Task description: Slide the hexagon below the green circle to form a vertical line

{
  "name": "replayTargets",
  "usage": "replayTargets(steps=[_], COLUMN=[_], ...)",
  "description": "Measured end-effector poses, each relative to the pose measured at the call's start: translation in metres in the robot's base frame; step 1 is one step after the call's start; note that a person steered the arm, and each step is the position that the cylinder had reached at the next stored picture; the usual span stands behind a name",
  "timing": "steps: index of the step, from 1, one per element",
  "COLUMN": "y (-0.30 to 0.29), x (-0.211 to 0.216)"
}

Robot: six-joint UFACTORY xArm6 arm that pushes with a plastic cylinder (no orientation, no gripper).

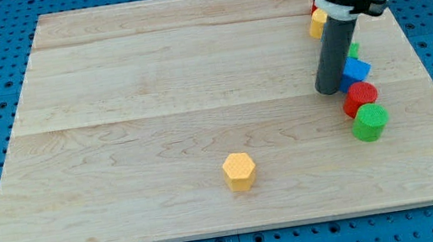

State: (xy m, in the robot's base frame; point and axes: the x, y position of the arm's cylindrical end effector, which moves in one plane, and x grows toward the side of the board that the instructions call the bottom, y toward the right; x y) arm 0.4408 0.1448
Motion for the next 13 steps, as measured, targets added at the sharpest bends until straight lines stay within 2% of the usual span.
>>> replayTargets(steps=[3, 6, 8, 10, 11, 12, 13], y=[-0.238, -0.232, -0.205, -0.140, -0.214, -0.153, -0.025], x=[0.040, 0.131, 0.154, 0.170, 0.143, 0.130, 0.150])
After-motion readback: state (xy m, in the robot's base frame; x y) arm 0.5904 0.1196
